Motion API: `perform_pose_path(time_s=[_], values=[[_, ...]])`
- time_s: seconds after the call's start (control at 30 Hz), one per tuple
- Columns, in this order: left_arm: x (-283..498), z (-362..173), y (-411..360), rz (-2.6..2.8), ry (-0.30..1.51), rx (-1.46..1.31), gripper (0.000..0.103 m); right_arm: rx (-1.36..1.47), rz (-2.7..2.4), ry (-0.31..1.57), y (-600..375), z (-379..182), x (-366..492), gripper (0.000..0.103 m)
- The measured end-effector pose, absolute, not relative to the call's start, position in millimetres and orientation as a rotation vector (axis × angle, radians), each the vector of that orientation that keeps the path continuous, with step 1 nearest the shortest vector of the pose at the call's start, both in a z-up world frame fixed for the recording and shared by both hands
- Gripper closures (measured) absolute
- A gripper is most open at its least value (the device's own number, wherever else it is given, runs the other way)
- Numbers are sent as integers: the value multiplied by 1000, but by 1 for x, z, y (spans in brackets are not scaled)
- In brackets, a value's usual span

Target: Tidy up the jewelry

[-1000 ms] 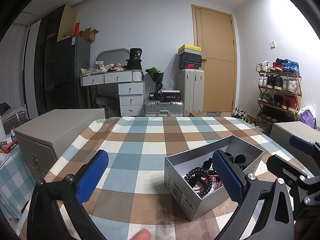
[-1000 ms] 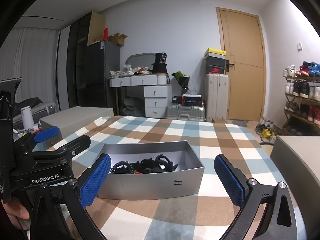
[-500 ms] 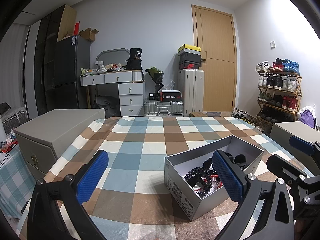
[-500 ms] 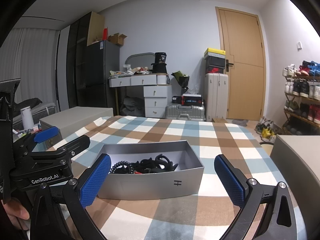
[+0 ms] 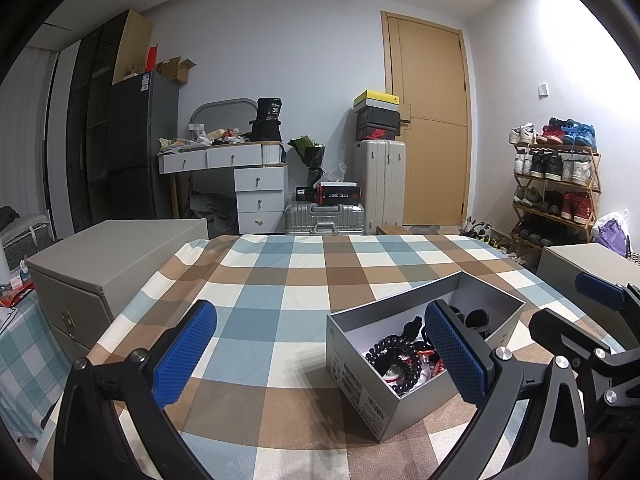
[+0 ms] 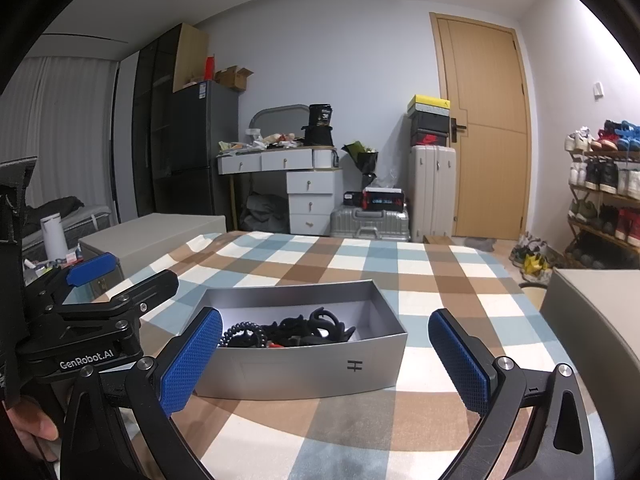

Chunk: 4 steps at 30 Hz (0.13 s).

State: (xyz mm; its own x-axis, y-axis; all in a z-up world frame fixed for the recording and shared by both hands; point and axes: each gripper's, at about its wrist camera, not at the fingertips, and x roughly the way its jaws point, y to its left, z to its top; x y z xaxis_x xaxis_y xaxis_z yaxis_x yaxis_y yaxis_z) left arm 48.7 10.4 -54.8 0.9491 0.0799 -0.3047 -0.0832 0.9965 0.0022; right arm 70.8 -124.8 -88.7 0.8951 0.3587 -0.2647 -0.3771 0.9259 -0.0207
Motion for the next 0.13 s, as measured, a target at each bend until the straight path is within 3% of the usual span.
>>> perform_pose_path(time_s=[0.13], values=[[49, -55, 9, 77, 312, -10, 1, -74, 382, 260, -124, -89, 71, 0]])
